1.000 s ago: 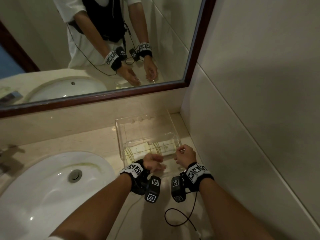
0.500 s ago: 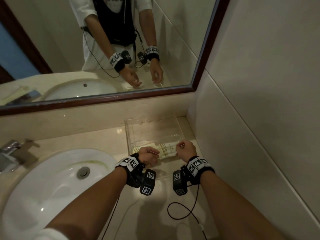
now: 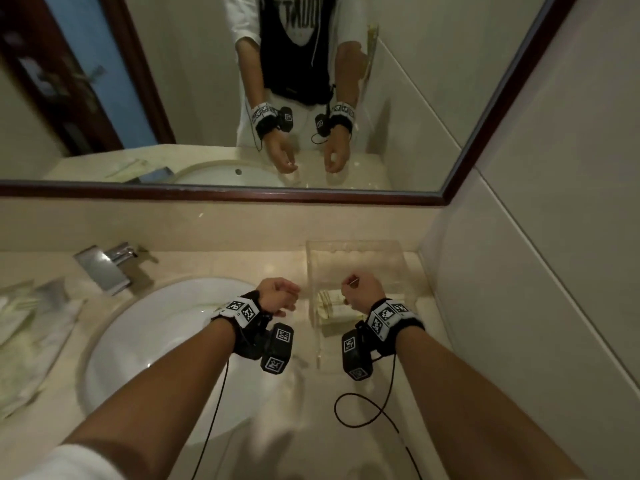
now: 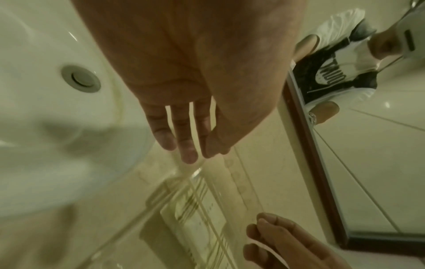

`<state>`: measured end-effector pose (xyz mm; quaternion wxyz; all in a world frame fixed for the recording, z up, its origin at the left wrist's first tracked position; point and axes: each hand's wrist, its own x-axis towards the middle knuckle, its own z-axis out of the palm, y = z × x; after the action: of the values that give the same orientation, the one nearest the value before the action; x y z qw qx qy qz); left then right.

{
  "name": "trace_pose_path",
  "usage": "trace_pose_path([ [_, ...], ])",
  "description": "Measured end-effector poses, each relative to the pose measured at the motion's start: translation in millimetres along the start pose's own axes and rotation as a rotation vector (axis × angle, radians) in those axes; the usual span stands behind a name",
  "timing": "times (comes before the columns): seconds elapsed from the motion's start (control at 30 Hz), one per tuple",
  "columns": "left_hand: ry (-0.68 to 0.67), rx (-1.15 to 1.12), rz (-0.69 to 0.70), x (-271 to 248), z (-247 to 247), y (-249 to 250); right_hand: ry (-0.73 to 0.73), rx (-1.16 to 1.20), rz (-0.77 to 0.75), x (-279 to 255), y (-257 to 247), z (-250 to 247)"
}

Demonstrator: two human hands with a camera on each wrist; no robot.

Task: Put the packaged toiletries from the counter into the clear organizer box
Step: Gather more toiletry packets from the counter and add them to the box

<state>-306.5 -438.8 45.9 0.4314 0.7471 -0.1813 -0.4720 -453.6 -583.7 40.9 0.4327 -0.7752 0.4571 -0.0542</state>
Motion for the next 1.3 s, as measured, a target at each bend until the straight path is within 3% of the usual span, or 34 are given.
trace_pose_path([
  [0.5, 0.160, 0.025, 0.083, -47.4, -174.6, -40.5, -0.168, -0.161, -0.184, -14.8, -147.3, 105.9],
  [0.93, 0.404, -0.034, -0.025, -106.3, -334.5, -148.2, -0.463, -0.402, -0.356, -33.8, -254.1, 267.3],
  [1.3, 0.591, -0.089, -0.145, -157.4, -422.4, -237.0, -0.600, -0.554, -0.496, -56.3, -305.7, 390.4],
])
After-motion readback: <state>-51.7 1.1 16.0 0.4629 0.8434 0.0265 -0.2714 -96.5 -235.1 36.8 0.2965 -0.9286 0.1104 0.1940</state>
